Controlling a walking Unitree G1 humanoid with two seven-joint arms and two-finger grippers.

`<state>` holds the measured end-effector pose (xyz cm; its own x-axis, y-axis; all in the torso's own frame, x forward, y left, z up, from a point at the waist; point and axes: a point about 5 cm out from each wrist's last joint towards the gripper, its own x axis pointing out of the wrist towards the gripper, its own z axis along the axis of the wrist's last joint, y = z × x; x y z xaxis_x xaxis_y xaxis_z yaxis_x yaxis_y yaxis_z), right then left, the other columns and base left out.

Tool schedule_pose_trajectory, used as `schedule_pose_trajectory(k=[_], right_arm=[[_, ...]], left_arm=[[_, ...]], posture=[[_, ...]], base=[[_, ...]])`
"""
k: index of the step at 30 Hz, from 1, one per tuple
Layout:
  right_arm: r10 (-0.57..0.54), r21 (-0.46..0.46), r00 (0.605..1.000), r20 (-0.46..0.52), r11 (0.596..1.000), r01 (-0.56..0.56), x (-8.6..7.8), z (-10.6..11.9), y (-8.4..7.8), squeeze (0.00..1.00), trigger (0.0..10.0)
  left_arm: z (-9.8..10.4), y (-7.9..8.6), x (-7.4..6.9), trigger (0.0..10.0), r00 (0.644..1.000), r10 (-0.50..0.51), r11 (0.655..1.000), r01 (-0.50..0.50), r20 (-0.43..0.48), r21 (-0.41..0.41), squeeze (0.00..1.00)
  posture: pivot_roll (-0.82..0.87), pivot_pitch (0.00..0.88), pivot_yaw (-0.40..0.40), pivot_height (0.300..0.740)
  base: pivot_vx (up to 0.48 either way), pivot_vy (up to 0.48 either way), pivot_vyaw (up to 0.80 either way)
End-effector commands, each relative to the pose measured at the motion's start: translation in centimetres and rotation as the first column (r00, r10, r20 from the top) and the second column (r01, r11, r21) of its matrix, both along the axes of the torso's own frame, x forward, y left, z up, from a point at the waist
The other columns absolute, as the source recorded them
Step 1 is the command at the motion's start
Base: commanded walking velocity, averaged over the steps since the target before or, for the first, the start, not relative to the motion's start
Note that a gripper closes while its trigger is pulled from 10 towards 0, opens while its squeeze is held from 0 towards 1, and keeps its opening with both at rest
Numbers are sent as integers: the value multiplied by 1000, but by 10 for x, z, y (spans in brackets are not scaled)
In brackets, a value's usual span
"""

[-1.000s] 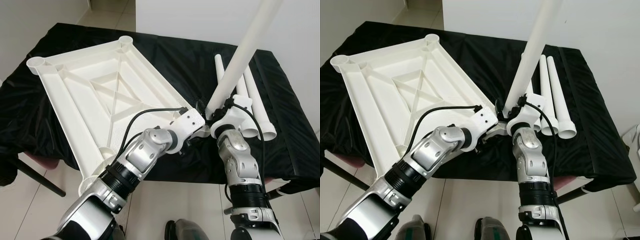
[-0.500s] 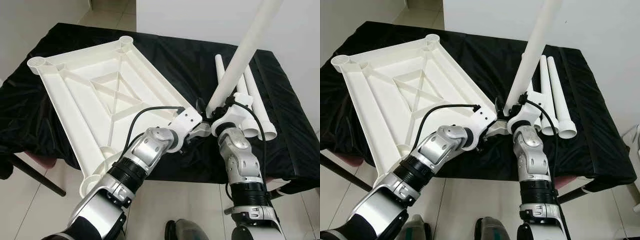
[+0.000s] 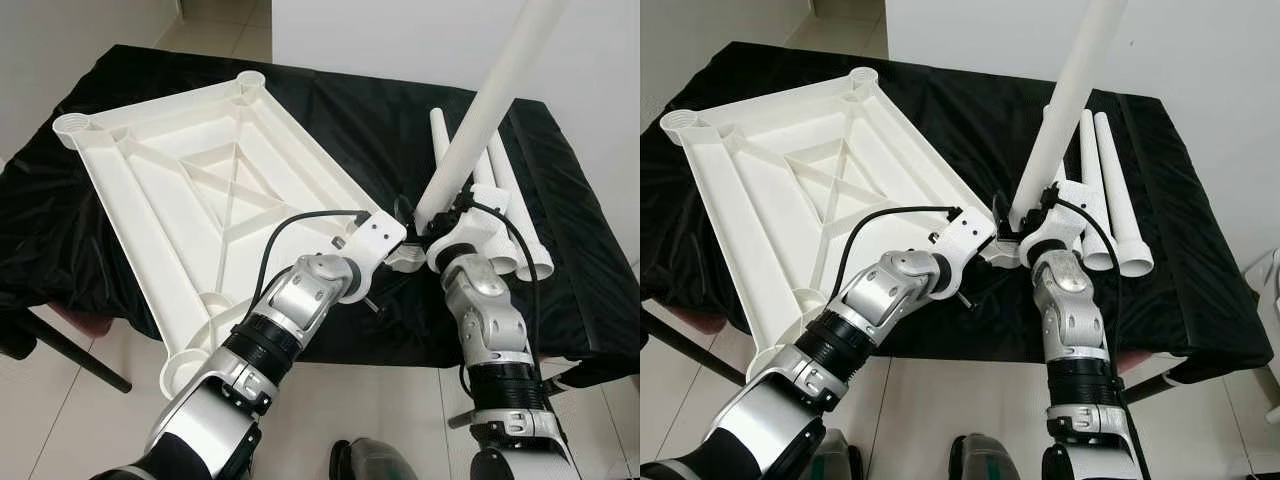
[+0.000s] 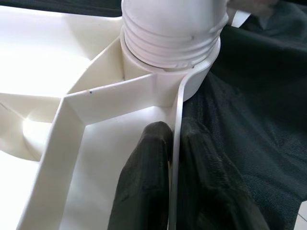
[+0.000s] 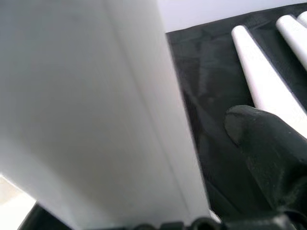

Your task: Building children table

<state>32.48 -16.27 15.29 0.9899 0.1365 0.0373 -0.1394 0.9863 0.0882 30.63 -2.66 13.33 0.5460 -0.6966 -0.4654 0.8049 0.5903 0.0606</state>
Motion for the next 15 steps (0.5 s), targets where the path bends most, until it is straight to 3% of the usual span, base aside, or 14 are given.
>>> schedule_pose_trajectory(k=[1, 9, 10, 12, 15], right_arm=[[40, -5, 999, -5, 999, -40, 3, 0, -5, 0, 10000], [145, -15, 989, -18, 989, -146, 6, -2, -13, 0, 10000], [212, -57, 977, -33, 975, -214, 5, -6, -17, 0, 10000], [212, -57, 977, -33, 975, -214, 5, -6, -17, 0, 10000], [301, -74, 951, -77, 949, -306, 4, -17, -22, 0, 10000]], left_arm=[[-5, 5, 4, 10000, 999, 51, 997, -52, 18, 64, 0], [-6, 6, 4, 10000, 998, 47, 995, -49, 31, 90, 0], [-8, 6, 4, 10000, 998, 42, 993, -45, 38, 108, 0], [-8, 6, 4, 10000, 998, 42, 993, -45, 38, 108, 0], [-8, 6, 3, 10000, 999, 25, 992, -30, 45, 121, 0]], posture=[[-64, 28, -45, 740], [-63, 29, -45, 740], [-62, 29, -44, 740], [-62, 29, -44, 740], [-63, 29, -39, 740]], base=[[0, 0, 0], [0, 0, 0], [0, 0, 0], [0, 0, 0], [0, 0, 0]])
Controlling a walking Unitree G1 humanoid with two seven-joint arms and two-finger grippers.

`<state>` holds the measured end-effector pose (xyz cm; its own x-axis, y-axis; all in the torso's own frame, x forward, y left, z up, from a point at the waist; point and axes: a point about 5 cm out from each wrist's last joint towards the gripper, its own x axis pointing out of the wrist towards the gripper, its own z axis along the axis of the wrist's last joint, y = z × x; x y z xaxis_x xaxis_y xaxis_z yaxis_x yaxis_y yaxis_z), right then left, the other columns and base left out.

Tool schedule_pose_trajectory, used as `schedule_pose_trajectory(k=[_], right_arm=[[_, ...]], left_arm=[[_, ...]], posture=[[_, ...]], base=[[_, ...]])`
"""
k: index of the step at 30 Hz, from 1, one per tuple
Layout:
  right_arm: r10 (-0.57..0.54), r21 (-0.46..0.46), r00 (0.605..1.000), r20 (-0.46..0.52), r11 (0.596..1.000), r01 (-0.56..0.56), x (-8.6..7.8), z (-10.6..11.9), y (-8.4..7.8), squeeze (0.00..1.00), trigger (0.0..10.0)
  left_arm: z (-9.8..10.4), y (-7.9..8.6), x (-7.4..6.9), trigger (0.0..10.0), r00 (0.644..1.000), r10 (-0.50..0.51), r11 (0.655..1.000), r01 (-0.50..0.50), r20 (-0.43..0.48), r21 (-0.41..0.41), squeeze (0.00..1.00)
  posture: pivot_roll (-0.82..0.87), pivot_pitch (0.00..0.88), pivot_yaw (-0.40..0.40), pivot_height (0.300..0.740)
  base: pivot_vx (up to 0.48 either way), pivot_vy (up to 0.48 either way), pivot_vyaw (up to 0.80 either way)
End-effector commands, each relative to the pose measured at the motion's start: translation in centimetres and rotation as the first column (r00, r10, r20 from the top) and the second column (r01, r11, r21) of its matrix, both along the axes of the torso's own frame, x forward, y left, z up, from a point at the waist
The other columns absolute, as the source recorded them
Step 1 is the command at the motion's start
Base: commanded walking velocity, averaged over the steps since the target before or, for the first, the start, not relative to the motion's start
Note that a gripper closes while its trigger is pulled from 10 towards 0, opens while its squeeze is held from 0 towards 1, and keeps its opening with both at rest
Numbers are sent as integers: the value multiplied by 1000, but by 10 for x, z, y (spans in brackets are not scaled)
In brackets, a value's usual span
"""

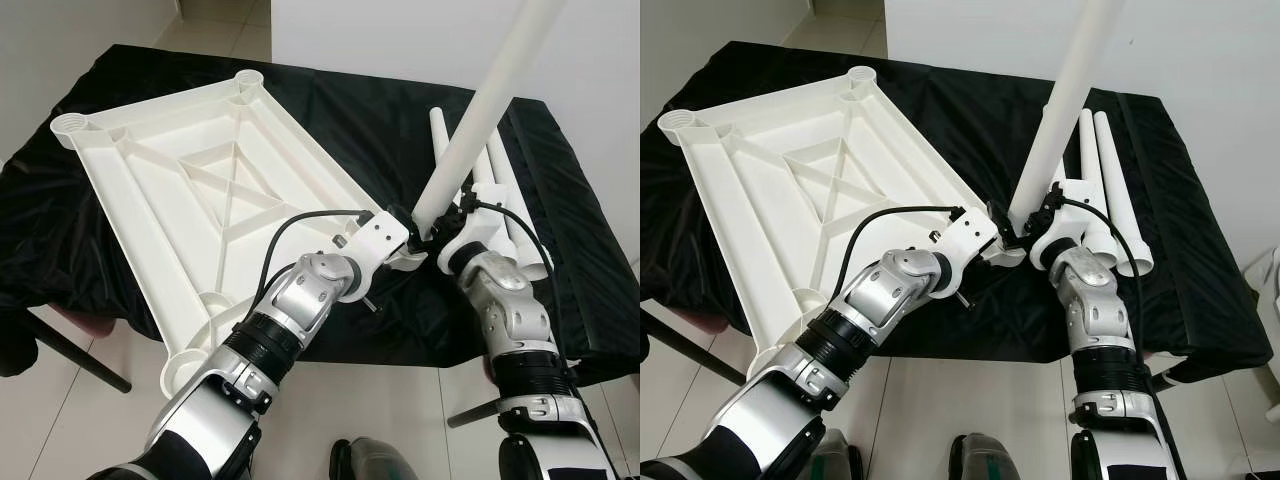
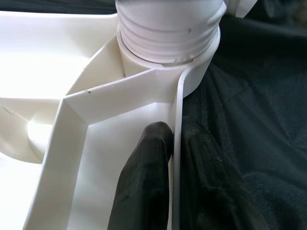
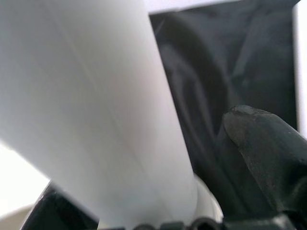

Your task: Building children table

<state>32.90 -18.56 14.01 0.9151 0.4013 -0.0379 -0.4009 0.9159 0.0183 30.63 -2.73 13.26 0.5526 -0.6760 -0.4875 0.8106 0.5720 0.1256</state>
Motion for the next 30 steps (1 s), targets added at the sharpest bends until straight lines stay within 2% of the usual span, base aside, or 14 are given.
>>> schedule_pose_trajectory(k=[1, 7, 10, 14, 18, 19, 20, 21, 23, 24, 27, 28, 30], right_arm=[[51, -6, 998, -32, 999, -51, -1, -9, -1, 0, 10000], [71, -30, 994, -87, 997, -74, 0, -29, -7, 0, 10000], [76, -29, 993, -92, 996, -79, 1, -31, -7, 0, 10000], [93, -16, 995, -37, 996, -93, 7, -31, -3, 0, 10000], [99, 5, 995, -24, 995, -99, 8, -29, -2, 0, 10000], [95, 19, 995, -15, 995, -95, 10, -28, -2, 0, 10000], [92, 30, 996, -11, 995, -92, 11, -28, -2, 0, 10000], [93, 34, 996, -4, 995, -93, 12, -28, -2, 0, 10000], [95, 34, 995, 1, 995, -95, 12, -28, -2, 0, 10000], [102, 30, 995, -4, 994, -102, 12, -30, -2, 0, 10000], [112, 30, 994, -16, 993, -112, 11, -35, -1, 0, 10000], [119, 35, 993, -23, 992, -118, 10, -38, 0, 0, 1176], [123, 38, 992, -26, 992, -122, 9, -39, 0, 0, 1176]], left_arm=[[-7, 7, 2, 10000, 999, 40, 997, -41, 12, 62, 0], [-5, 7, 2, 10000, 999, 31, 997, -32, 16, 67, 0], [-4, 7, 2, 10000, 999, 28, 997, -29, 16, 68, 0], [-8, 6, -3, 10000, 1000, -14, 997, 14, -4, 77, 0], [-9, 5, -4, 10000, 1000, -18, 997, 19, -7, 75, 0], [-9, 5, -5, 1922, 1000, -18, 997, 18, -7, 75, 0], [-9, 4, -5, 1922, 1000, -16, 997, 17, -7, 75, 0], [-9, 4, -6, 0, 1000, -24, 997, 24, -3, 70, 0], [-8, 3, -7, 0, 1000, -29, 997, 29, 0, 66, 0], [-9, 4, -6, 10000, 1000, -21, 997, 21, -3, 75, 0], [-11, 6, -6, 10000, 1000, -15, 996, 15, -7, 85, 0], [-11, 8, -5, 10000, 1000, -3, 996, 4, -11, 89, 0], [-12, 10, -4, 10000, 1000, 3, 996, -2, -12, 89, 0]], posture=[[-63, 30, -40, 740], [-61, 30, -40, 740], [-61, 30, -40, 740], [-56, 21, -33, 740], [-58, 22, -32, 740], [-56, 22, -35, 740], [-56, 22, -36, 740], [-56, 22, -37, 740], [-56, 22, -37, 740], [-53, 22, -39, 740], [-53, 23, -41, 740], [-52, 23, -44, 740], [-52, 23, -44, 740]], base=[[0, 0, 0], [0, 0, 0], [0, 0, 0], [0, 0, 0], [0, 0, 0], [0, 0, 0], [0, 0, 0], [0, 0, 0], [0, 0, 0], [0, 0, 0], [0, 0, 0], [0, 0, 0], [0, 0, 0]])
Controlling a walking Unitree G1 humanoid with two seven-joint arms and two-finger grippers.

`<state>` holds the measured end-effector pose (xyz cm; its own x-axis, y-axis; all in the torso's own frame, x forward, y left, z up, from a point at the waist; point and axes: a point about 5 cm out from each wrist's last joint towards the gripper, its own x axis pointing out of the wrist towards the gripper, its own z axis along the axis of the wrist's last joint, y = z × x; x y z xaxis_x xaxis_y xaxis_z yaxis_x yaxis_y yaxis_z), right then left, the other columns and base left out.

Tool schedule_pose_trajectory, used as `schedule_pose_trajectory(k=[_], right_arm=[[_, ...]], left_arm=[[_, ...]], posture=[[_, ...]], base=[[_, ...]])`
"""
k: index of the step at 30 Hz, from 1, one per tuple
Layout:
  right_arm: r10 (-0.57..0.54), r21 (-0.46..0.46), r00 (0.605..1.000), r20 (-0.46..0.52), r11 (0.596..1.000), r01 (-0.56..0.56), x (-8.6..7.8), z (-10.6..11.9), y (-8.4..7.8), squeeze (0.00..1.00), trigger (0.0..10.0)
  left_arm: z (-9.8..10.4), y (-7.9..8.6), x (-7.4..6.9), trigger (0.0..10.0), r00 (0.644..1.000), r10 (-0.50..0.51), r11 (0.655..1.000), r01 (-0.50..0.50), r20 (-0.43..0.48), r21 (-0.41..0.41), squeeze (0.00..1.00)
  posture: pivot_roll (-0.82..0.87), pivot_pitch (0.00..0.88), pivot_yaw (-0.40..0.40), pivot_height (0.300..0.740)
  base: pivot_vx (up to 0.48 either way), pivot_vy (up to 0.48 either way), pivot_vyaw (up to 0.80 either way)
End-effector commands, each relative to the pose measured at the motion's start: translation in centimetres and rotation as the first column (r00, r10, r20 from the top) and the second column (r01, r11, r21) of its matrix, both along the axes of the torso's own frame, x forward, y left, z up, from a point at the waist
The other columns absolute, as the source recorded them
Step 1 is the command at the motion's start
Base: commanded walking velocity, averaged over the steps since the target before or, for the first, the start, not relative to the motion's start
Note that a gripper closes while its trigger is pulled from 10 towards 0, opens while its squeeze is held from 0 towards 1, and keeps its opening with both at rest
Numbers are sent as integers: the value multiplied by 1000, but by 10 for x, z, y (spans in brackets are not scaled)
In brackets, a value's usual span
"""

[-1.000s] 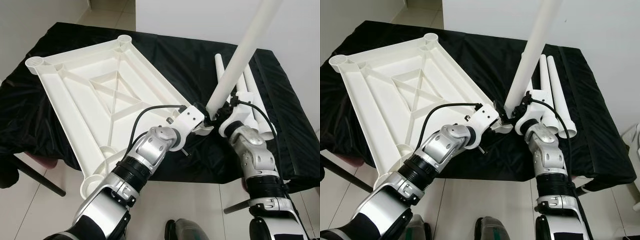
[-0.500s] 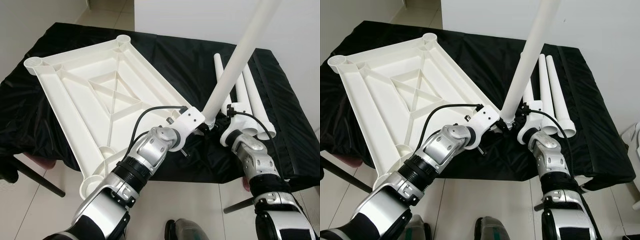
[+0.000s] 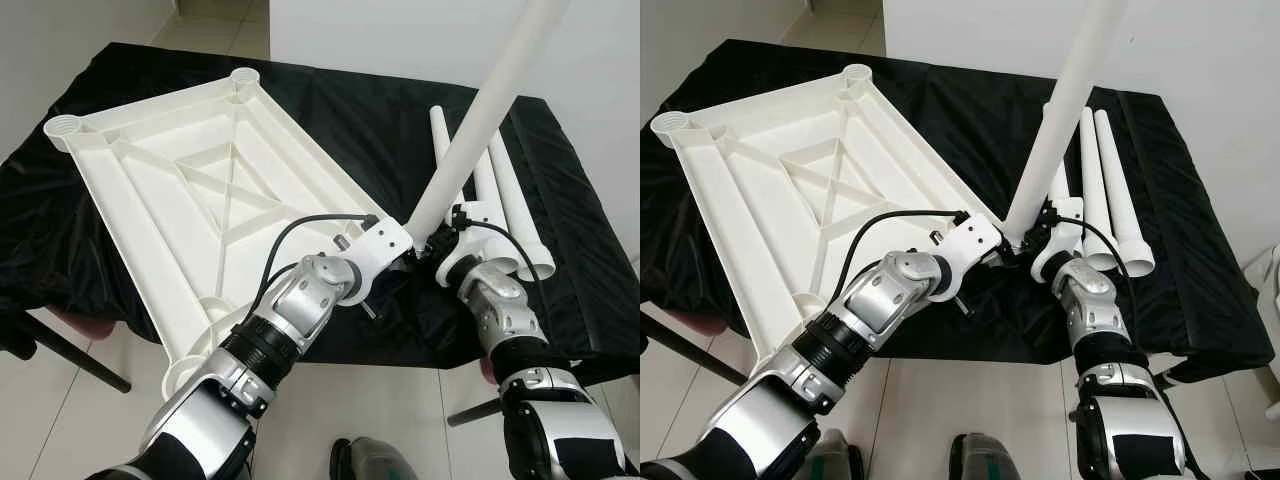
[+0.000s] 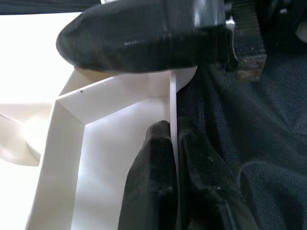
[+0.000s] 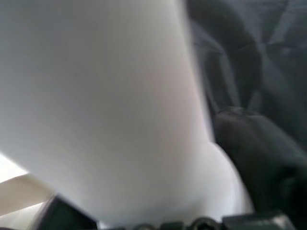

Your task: Building children table

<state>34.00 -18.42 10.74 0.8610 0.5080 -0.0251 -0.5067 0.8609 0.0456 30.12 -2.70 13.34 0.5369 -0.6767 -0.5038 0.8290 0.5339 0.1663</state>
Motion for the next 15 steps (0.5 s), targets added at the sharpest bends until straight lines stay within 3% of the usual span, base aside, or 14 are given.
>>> schedule_pose_trajectory(k=[1, 2, 3, 15], right_arm=[[5, 5, 1000, -28, 1000, -5, -2, -6, -1, 0, 1176], [5, 5, 1000, -28, 1000, -5, -2, -6, -1, 0, 1176], [17, 2, 999, -48, 1000, -17, -5, -12, 1, 0, 0], [-22, 32, 1000, 8, 999, 22, -12, -9, 13, 0, 0]], left_arm=[[-13, 9, 1, 10000, 999, 44, 998, -42, -31, 49, 0], [-13, 9, 1, 10000, 999, 44, 998, -42, -31, 49, 0], [-13, 12, 1, 10000, 999, 42, 998, -40, -28, 55, 0], [-17, 29, -6, 10000, 1000, 5, 998, -3, -29, 55, 0]], posture=[[-52, 23, -44, 740], [-52, 23, -44, 740], [-53, 27, -45, 740], [-51, 35, -52, 740]], base=[[0, 0, 0], [0, 0, 0], [0, 0, 0], [0, 0, 0]])
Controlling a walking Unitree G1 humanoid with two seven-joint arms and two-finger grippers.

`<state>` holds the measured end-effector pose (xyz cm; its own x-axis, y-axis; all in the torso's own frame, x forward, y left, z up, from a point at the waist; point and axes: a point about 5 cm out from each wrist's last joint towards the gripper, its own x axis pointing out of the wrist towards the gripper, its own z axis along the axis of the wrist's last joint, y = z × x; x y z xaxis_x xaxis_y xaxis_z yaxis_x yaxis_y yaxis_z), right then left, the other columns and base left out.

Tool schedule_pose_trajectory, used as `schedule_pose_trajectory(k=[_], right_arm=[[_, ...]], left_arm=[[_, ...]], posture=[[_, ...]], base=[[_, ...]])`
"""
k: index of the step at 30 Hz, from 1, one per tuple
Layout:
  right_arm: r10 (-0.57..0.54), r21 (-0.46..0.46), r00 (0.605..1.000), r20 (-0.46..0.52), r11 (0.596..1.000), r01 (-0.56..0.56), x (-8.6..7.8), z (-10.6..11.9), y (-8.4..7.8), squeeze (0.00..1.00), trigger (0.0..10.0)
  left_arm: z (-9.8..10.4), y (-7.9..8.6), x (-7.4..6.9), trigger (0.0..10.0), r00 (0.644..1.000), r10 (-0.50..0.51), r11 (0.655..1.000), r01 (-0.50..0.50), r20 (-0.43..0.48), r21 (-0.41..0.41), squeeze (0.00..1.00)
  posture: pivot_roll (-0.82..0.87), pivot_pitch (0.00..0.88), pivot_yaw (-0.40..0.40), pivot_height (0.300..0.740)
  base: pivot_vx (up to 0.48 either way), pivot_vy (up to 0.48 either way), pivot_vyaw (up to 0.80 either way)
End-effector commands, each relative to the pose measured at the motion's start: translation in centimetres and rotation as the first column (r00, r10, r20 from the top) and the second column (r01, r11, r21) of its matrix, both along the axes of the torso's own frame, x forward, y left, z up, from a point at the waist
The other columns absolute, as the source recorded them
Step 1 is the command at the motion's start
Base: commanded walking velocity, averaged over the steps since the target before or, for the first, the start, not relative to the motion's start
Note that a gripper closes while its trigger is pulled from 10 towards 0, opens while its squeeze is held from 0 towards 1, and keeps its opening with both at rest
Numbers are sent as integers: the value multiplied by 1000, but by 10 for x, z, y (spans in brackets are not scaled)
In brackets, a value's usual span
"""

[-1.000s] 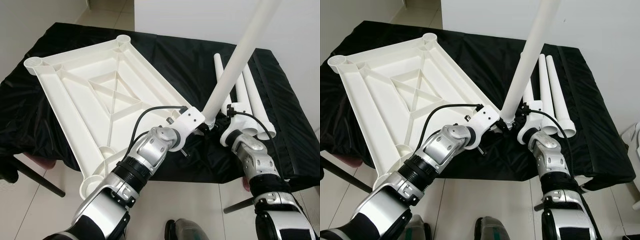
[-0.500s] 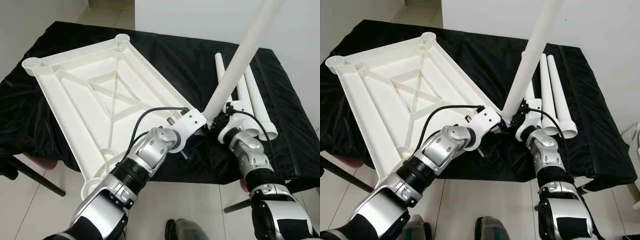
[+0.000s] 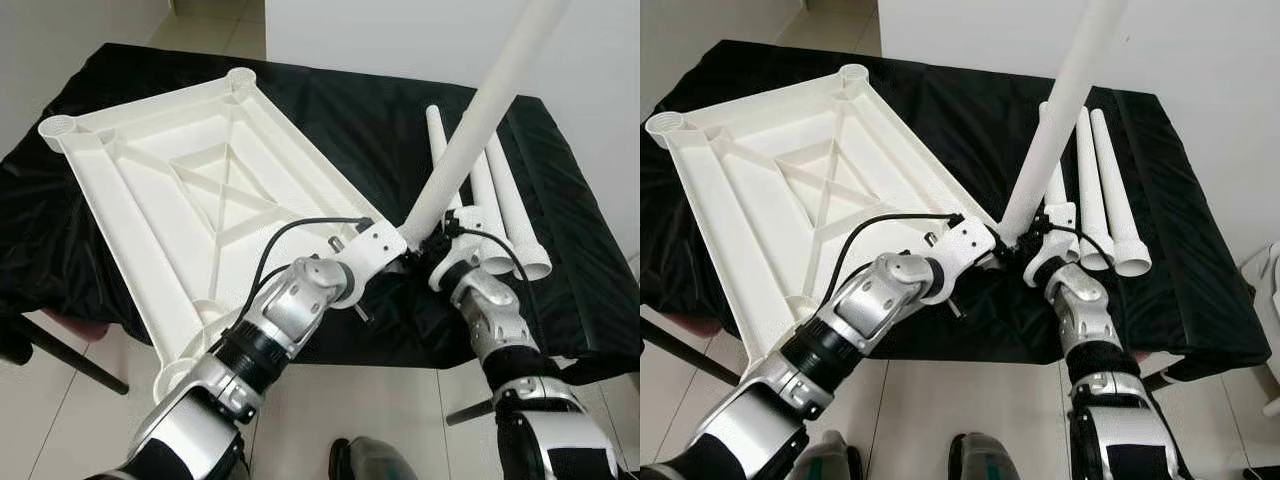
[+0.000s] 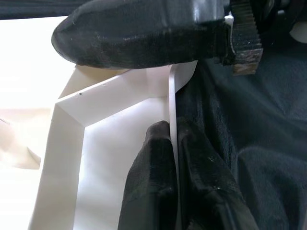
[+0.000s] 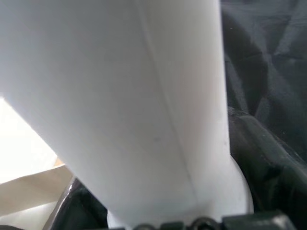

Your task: Building children table

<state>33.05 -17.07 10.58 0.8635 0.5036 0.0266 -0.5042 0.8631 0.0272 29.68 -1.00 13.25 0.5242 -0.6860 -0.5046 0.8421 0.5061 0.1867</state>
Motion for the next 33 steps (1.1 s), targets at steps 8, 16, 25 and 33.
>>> schedule_pose_trajectory(k=[8, 16, 25, 33], right_arm=[[-347, 42, 935, -74, 936, 351, -11, -8, 13, 0, 0], [-447, 28, 890, -91, 892, 451, -21, -9, 34, 0, 0], [-411, 22, 905, -111, 909, 416, -24, -1, 46, 0, 0], [-377, 9, 920, -104, 925, 380, -27, 2, 41, 0, 10000]], left_arm=[[-15, 28, -2, 10000, 995, 67, 998, -67, -70, -5, 0], [-12, 40, -2, 10000, 992, 88, 995, -91, -87, -32, 0], [-18, 76, -18, 10000, 993, 70, 998, -71, -91, 0, 0], [-17, 73, -23, 10000, 993, 75, 997, -77, -95, -13, 0]], posture=[[-51, 48, -65, 740], [-54, 57, -62, 740], [-45, 70, -66, 740], [-42, 72, -68, 740]], base=[[0, 0, 0], [0, 0, 0], [0, 0, 0], [0, 0, 0]])
